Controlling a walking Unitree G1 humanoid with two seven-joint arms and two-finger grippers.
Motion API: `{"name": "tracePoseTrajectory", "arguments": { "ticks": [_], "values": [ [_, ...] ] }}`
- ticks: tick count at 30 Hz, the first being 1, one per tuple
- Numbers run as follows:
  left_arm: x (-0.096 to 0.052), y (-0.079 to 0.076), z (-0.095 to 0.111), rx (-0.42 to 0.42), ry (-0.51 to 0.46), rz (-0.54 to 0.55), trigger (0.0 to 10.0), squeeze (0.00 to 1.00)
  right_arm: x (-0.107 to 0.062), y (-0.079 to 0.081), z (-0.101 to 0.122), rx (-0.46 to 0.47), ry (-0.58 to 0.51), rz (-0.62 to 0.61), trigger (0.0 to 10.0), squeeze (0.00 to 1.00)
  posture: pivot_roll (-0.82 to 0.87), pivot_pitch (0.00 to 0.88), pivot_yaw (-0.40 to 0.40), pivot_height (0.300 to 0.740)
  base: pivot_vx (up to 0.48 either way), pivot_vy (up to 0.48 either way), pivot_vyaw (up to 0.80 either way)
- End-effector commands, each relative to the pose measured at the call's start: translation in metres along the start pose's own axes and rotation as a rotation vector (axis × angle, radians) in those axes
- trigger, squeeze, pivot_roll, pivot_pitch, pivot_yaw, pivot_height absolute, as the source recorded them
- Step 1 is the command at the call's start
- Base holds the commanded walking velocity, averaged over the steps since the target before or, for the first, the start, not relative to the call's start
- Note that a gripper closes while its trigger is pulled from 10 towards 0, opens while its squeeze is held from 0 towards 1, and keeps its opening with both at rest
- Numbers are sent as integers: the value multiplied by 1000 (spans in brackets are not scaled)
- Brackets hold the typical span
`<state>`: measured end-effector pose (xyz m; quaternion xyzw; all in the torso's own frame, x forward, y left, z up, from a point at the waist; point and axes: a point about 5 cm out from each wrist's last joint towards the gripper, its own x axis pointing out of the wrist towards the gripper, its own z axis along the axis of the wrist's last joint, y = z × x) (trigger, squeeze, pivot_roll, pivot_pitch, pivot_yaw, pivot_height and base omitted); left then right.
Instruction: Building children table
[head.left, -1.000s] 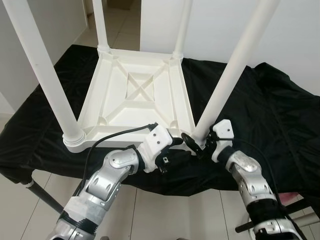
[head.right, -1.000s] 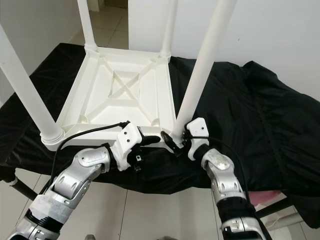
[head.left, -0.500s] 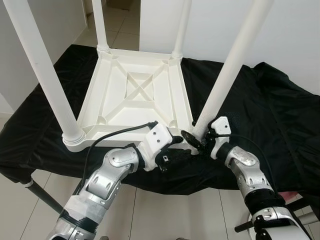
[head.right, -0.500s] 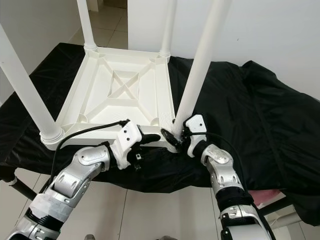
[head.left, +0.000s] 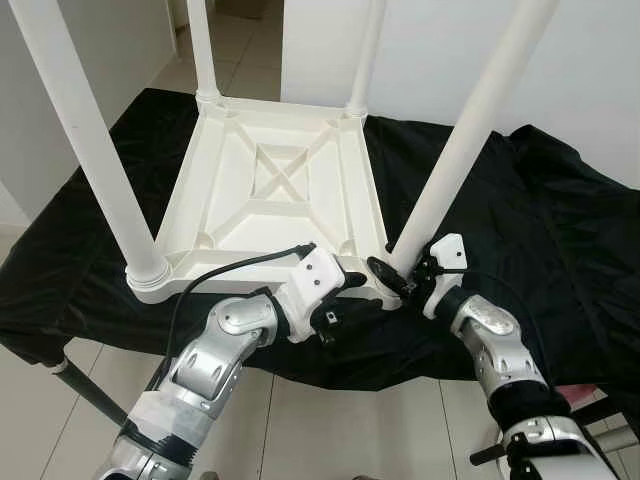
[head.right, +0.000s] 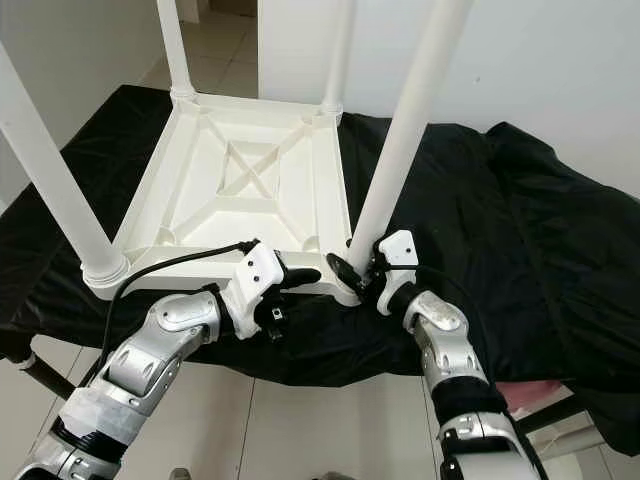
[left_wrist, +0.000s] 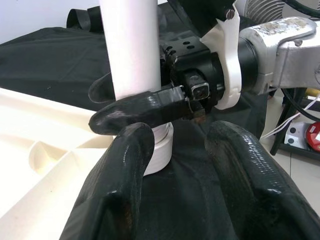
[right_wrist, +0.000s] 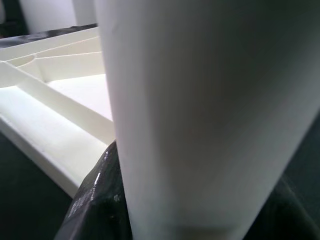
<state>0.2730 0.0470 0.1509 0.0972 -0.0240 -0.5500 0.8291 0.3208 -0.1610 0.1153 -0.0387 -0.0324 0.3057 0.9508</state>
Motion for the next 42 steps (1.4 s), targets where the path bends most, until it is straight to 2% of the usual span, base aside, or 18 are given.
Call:
{"name": "tracePoseTrajectory", "arguments": {
  "ticks": [1, 6, 9, 12, 13, 14, 17, 19, 20, 23, 32, 33, 34, 35, 42],
  "values": [
    [0, -2, 0, -1, 5, 9, 10000, 0, -4, -2, -6, -34, 63, -72, 10000, 0, 18, 0, -87, 740, 0, 0, 0],
    [-1, -3, -1, -3, 7, 8, 10000, 0, -5, -3, -10, -37, 101, -166, 10000, 0, 16, 0, -87, 740, 0, 0, 0],
    [-2, -4, -2, -6, 11, 9, 10000, 0, -9, 0, -14, 37, 131, -328, 10000, 0, 13, 0, -91, 740, 0, 0, 0],
    [-2, -4, -3, -7, 12, 8, 10000, 0, -9, 1, -15, 52, 136, -357, 10000, 0, 13, 0, -91, 740, 0, 0, 0],
    [-2, -4, -3, -8, 11, 7, 10000, 0, -10, 5, -14, 61, 133, -402, 10000, 0, 10, 0, -90, 740, 0, 0, 0],
    [-2, -5, -3, -12, 12, 2, 10000, 0, -10, 15, -14, 94, 124, -554, 10000, 0, 9, 0, -91, 740, 0, 0, 0],
    [-2, -6, -3, -13, 11, 0, 10000, 0, -10, 22, -12, 112, 113, -628, 10000, 0, 9, 0, -93, 740, 0, 0, 0],
    [-1, -6, -3, -14, 10, -3, 10000, 0, -8, 35, -12, 155, 105, -698, 10000, 0, 11, 0, -93, 740, 0, 0, 0],
    [-1, -7, -3, -16, 9, -5, 10000, 0, -3, 44, -11, 171, 101, -676, 10000, 0, 11, 0, -92, 740, 0, 0, 0],
    [-1, -8, -3, -21, 9, -8, 10000, 0, 1, 52, -8, 183, 99, -650, 10000, 0, 6, 0, -89, 740, 0, 0, 0],
    [-1, -10, -4, -24, 12, -14, 10000, 0, -1, 53, -6, 201, 90, -637, 10000, 0, 11, 0, -91, 740, 0, 0, 0],
    [-1, -9, -4, -23, 13, -13, 10000, 0, 0, 55, -5, 204, 87, -632, 10000, 612, 11, 0, -90, 740, 0, 0, 0],
    [-1, -9, -4, -23, 13, -13, 10000, 0, 0, 55, -5, 204, 87, -632, 10000, 612, 11, 0, -90, 740, 0, 0, 0],
    [-1, -9, -4, -21, 12, -13, 10000, 0, -1, 54, 0, 194, 53, -626, 10000, 1000, 13, 0, -91, 740, 0, 0, 0],
    [-2, -9, -3, -18, 11, -11, 10000, 0, -9, 47, 9, 174, -13, -588, 10000, 1000, 11, 0, -90, 740, 0, 0, 0]
  ]
}}
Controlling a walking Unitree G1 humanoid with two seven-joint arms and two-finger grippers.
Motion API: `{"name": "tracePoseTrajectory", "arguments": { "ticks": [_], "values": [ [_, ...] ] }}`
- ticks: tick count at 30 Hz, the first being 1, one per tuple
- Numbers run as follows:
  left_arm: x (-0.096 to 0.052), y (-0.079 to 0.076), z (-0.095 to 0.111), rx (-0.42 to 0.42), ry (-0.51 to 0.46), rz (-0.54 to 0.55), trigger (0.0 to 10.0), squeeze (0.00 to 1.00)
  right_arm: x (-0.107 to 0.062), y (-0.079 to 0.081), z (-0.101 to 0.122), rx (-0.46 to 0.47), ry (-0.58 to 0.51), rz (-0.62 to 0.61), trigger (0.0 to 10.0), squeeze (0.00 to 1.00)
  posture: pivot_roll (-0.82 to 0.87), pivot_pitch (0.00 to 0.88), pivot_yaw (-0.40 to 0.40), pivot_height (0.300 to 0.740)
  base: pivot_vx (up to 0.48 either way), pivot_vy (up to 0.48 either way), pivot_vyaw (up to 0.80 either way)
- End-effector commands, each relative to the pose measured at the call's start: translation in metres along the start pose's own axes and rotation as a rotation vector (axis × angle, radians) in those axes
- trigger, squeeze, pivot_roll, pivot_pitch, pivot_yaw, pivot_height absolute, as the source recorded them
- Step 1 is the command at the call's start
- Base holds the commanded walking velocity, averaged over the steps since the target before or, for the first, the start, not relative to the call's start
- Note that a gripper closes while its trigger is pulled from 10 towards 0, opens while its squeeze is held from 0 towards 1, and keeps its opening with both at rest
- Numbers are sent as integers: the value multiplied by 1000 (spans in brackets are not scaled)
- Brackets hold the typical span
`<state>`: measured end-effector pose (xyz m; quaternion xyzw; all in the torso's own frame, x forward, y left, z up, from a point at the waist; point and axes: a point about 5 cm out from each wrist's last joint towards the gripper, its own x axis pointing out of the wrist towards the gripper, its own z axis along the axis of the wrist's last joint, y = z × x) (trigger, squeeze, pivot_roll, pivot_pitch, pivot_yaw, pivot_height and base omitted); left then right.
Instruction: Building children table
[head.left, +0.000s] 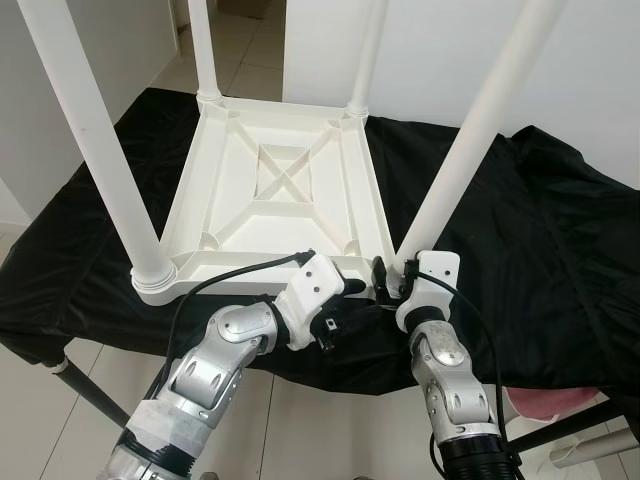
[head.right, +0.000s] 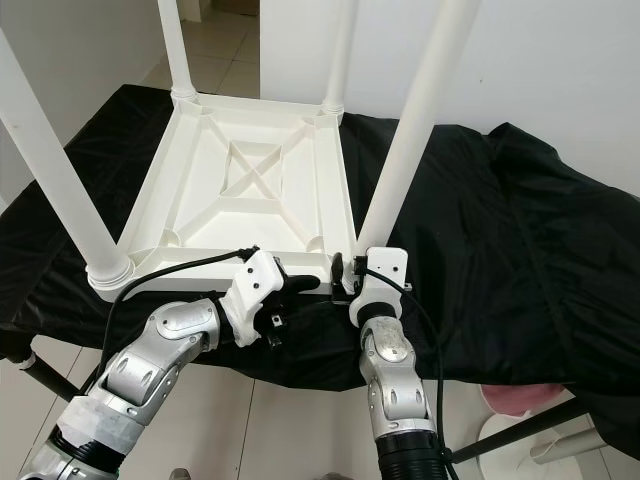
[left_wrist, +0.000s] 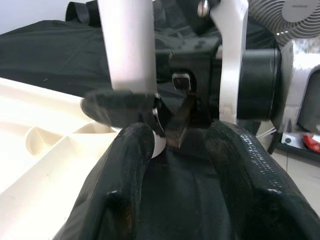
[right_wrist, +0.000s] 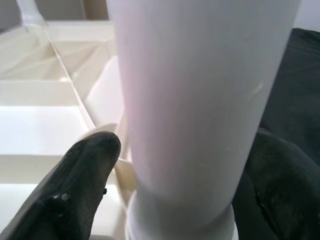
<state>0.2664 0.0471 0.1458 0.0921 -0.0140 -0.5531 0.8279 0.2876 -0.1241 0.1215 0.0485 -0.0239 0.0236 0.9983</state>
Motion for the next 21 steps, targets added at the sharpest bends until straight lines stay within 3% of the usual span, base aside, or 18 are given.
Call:
{"name": "tracePoseTrajectory", "arguments": {
  "ticks": [1, 3, 4, 11, 12, 13, 14, 21],
  "values": [
    [1, -2, 1, 1, 1, -3, 10000, 0, -3, -4, -2, 15, 3, -9, 10000, 1000, 11, 0, -90, 740, 0, 0, 0],
    [1, -2, 1, 1, 1, -3, 10000, 0, -4, -8, -2, 9, -2, 15, 10000, 1000, 10, 0, -90, 740, 0, 0, 0],
    [1, -2, 1, 1, 1, -4, 10000, 0, -4, -14, -2, 6, -2, 49, 10000, 0, 8, 0, -89, 740, 0, 0, 0],
    [1, -2, 1, 3, 1, -7, 10000, 0, -3, -21, -2, 1, 1, 166, 10000, 0, 5, 0, -89, 740, 0, 0, 0],
    [2, -2, 1, 3, -1, -10, 10000, 0, 2, -26, 2, -25, -12, 259, 10000, 0, 1, 0, -83, 740, 0, 0, 0],
    [2, -2, 1, 3, -1, -10, 10000, 0, 2, -26, 2, -25, -12, 259, 10000, 0, 1, 0, -83, 740, 0, 0, 0],
    [3, -2, 1, 4, -1, -12, 10000, 0, 5, -29, 5, -48, -17, 334, 10000, 0, 1, 0, -82, 740, 0, 0, 0],
    [3, -1, 3, 7, -3, -15, 10000, 0, 20, -32, 10, -107, 0, 537, 10000, 0, 5, 0, -74, 740, 0, 0, 0]
  ]
}}
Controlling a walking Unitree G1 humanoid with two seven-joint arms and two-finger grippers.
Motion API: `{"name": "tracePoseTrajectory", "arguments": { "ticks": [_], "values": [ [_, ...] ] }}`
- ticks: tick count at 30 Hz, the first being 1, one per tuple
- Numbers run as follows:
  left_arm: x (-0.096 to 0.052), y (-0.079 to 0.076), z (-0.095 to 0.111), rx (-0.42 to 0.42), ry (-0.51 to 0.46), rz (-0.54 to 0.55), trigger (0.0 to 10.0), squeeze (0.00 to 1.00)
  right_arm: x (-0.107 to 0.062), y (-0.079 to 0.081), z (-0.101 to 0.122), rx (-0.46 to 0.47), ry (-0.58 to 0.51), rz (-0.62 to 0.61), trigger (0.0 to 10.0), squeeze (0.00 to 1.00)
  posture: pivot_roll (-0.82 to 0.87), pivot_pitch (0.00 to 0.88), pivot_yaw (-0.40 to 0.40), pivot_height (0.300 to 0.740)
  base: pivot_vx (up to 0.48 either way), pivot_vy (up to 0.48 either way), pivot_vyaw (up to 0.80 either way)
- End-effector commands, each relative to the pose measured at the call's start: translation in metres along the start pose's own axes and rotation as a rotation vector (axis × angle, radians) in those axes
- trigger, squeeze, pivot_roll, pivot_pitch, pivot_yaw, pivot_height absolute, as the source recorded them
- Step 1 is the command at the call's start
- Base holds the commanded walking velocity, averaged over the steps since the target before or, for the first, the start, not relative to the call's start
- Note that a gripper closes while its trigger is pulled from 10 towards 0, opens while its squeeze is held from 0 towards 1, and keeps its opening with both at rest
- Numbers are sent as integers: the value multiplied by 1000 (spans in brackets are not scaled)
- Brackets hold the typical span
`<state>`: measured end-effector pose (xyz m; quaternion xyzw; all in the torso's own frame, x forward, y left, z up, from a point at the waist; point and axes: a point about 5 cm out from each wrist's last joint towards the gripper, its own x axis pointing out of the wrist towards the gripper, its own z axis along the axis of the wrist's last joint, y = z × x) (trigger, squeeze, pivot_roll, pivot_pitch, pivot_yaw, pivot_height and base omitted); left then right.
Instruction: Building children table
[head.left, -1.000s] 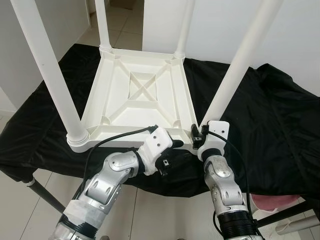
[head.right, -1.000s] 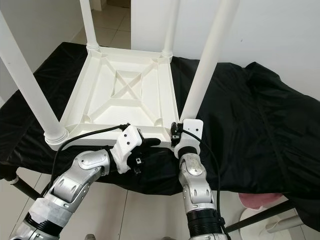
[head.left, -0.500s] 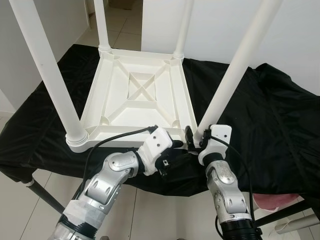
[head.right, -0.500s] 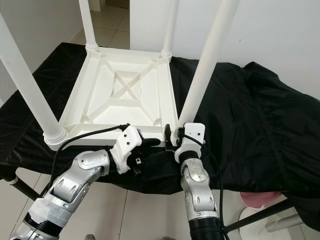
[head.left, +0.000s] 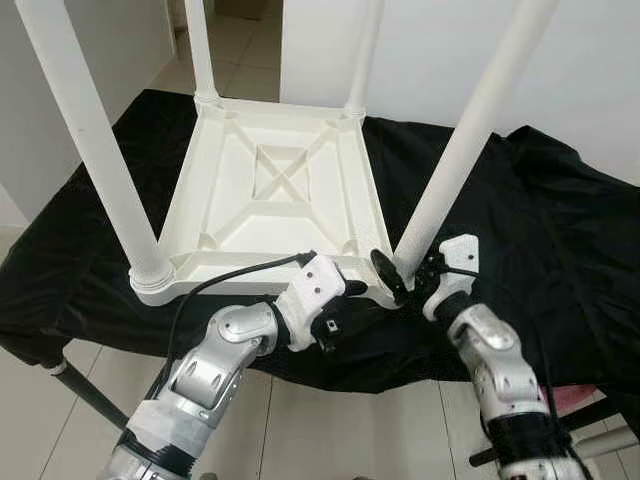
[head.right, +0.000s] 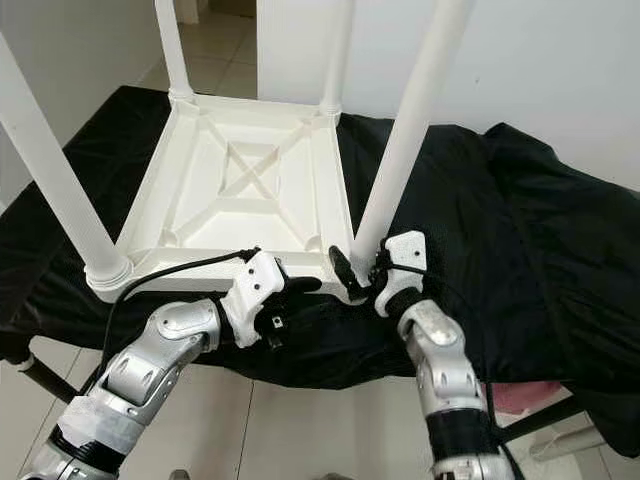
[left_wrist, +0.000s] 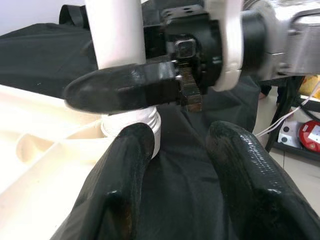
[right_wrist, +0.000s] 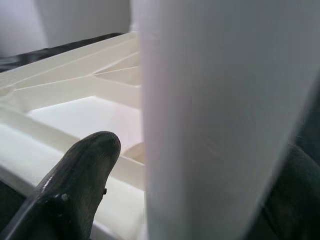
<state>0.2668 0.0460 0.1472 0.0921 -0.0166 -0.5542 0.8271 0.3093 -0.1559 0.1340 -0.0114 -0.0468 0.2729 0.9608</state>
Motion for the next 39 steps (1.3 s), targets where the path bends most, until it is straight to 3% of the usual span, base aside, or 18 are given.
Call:
{"name": "tracePoseTrajectory", "arguments": {
  "ticks": [1, 8, 9, 12, 13, 25, 26, 27, 28, 29, 39],
  "values": [
    [2, -1, 2, 5, 2, -13, 10000, 0, 2, 0, -5, -9, 28, 58, 10000, 0, 6, 0, -70, 740, 0, 0, 0],
    [2, 1, 3, 8, 1, -7, 10000, 0, 12, -4, -5, -29, 55, 163, 10000, 0, 11, 0, -70, 740, 0, 0, 0],
    [2, 2, 4, 8, 0, -1, 10000, 0, 13, -8, -8, -51, 78, 179, 1843, 0, 24, 0, -76, 740, 0, 0, 0],
    [1, 2, 4, 9, -1, 3, 10000, 0, 13, -11, -10, -66, 95, 190, 1843, 0, 25, 0, -76, 740, 0, 0, 0],
    [1, 3, 4, 9, -1, 7, 10000, 0, 13, -14, -12, -76, 110, 197, 0, 0, 27, 0, -78, 740, 0, 0, 0],
    [1, 3, 4, 9, -1, 13, 10000, 0, 7, -21, -17, -98, 127, 189, 0, 0, 17, 0, -76, 740, 0, 0, 0],
    [1, 3, 4, 9, -1, 12, 10000, 0, 6, -20, -17, -91, 121, 174, 1137, 0, 13, 0, -75, 740, 0, 0, 0],
    [1, 3, 3, 8, -1, 11, 10000, 0, 5, -19, -18, -88, 115, 165, 3804, 0, 13, 0, -75, 740, 0, 0, 0],
    [1, 3, 3, 8, -1, 11, 10000, 0, 5, -19, -18, -88, 115, 165, 3804, 0, 13, 0, -75, 740, 0, 0, 0],
    [1, 3, 3, 7, -2, 10, 10000, 0, 5, -18, -18, -90, 112, 156, 10000, 0, 13, 0, -75, 740, 0, 0, 0],
    [4, 0, 3, 0, -4, -2, 10000, 0, 4, -20, -20, -125, 94, 27, 10000, 0, -4, 0, -70, 740, 0, 0, 0]
  ]
}}
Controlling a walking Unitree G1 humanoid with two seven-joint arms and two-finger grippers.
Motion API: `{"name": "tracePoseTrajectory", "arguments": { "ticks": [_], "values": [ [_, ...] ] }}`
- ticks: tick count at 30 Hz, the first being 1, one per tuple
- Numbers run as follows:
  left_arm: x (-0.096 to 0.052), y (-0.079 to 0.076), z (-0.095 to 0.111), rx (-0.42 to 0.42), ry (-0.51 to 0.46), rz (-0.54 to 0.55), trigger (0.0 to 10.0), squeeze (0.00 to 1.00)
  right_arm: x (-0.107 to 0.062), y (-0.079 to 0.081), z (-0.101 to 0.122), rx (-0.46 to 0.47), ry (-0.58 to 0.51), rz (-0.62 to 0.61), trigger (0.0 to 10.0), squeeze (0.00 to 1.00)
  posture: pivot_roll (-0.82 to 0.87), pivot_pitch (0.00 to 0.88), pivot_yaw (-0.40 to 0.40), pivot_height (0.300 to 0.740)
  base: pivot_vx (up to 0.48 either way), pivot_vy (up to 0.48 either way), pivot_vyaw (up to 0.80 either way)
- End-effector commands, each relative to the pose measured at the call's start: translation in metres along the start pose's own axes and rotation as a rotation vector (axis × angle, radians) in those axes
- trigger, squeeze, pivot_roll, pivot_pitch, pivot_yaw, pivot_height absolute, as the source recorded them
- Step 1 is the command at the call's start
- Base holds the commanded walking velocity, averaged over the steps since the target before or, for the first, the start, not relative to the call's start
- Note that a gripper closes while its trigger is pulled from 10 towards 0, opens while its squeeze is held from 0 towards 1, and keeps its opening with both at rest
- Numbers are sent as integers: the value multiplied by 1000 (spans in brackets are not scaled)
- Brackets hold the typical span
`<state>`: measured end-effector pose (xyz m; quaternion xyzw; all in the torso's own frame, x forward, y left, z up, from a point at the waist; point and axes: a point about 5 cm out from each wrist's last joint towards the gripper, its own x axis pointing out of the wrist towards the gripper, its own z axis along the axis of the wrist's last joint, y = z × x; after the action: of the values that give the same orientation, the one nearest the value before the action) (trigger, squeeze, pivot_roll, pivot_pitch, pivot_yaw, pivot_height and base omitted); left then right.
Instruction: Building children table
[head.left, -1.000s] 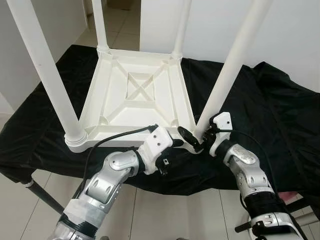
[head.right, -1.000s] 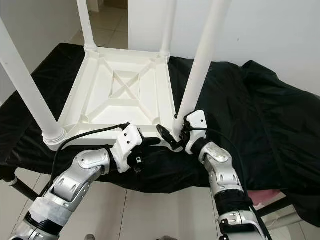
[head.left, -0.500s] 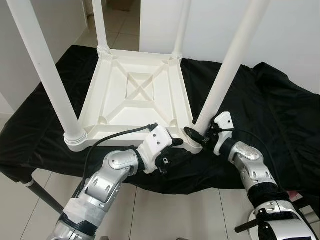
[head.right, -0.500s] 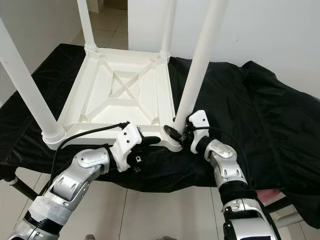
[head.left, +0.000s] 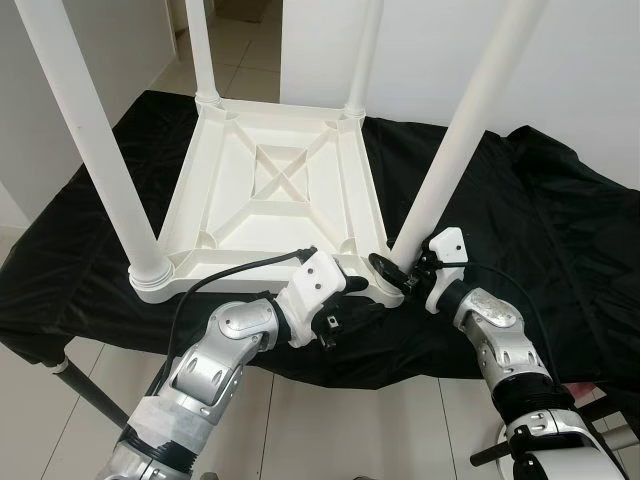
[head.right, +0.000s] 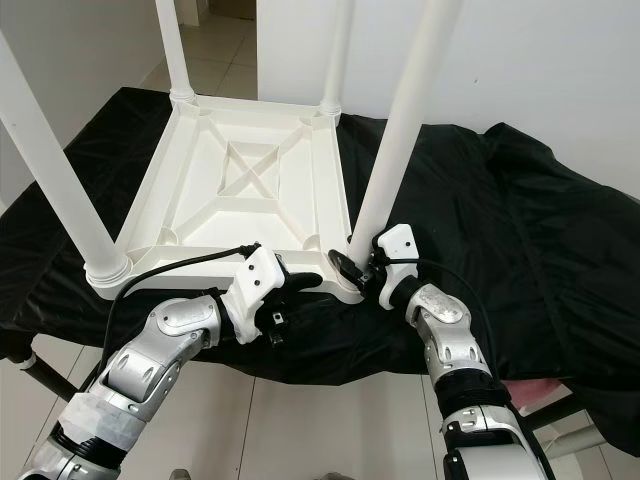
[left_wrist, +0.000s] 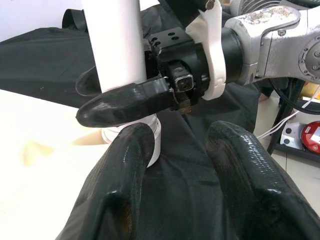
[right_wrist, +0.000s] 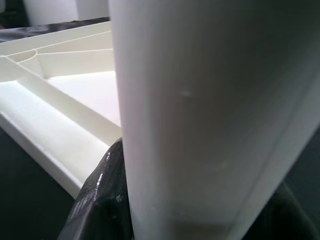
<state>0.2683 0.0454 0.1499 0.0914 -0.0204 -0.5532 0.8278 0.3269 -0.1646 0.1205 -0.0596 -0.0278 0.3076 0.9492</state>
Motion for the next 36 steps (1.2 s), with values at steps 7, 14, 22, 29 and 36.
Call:
{"name": "tracePoseTrajectory", "arguments": {
  "ticks": [7, 14, 22, 29, 36],
  "values": [
    [2, -2, 0, -7, 6, -8, 10000, 0, -8, -2, -5, -49, 36, -187, 10000, 0, -2, 0, -70, 740, 0, 0, 0],
    [1, -3, -1, -9, 9, -9, 10000, 0, -10, 5, -8, -7, 43, -255, 10000, 0, -7, 0, -65, 740, 0, 0, 0],
    [4, -3, -1, -6, 6, -18, 10000, 0, -9, 21, -10, 77, 52, -446, 10000, 0, -17, 0, -60, 740, 0, 0, 0],
    [5, -3, 0, -6, 2, -20, 10000, 0, -3, 38, -9, 168, 79, -663, 10000, 0, -18, 0, -65, 740, 0, 0, 0],
    [4, -4, 0, -8, 2, -14, 10000, 0, 7, 57, 0, 201, 43, -647, 10000, 0, -8, 0, -70, 740, 0, 0, 0]
  ]
}}
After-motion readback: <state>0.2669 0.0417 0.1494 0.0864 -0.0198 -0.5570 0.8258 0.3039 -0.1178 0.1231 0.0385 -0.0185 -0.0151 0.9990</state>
